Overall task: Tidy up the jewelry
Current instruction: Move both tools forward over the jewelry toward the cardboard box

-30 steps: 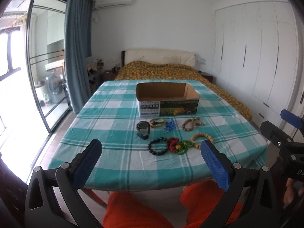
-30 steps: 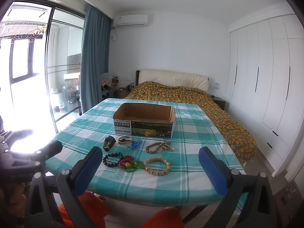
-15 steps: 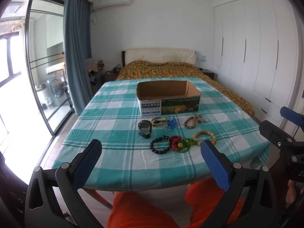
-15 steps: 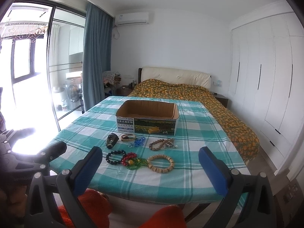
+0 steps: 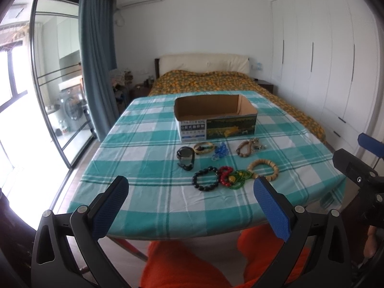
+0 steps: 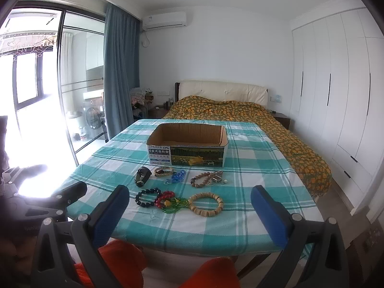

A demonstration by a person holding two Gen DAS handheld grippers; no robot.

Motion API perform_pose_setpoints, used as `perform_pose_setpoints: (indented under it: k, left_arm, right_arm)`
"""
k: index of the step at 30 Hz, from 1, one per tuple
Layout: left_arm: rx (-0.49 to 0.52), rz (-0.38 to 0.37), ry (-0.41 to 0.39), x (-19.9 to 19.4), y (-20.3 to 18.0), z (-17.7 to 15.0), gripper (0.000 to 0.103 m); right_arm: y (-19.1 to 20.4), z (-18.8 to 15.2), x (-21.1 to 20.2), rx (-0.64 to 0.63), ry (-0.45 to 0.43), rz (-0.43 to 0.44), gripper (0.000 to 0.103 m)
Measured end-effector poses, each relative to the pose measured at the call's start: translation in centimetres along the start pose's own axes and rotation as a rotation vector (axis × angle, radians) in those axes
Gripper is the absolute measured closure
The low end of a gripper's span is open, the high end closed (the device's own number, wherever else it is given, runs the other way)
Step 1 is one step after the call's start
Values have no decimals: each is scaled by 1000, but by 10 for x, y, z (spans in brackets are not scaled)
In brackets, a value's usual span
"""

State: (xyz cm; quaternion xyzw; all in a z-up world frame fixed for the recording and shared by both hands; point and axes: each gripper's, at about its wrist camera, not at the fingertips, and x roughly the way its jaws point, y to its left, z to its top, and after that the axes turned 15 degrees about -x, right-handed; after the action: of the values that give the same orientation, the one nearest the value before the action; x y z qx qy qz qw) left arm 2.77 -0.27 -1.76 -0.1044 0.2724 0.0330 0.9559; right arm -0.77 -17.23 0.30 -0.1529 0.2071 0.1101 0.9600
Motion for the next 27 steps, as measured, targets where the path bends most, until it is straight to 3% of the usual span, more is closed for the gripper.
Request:
perform_pose_setpoints:
  k: [11,27]
  left_arm:
    - [-9,17,45,19,5,1,0]
    - [-66,-28,121,51,25,2,0]
  right_arm:
    - [1,1,19,2,56,18,0]
    - [0,0,55,-7,112,67,0]
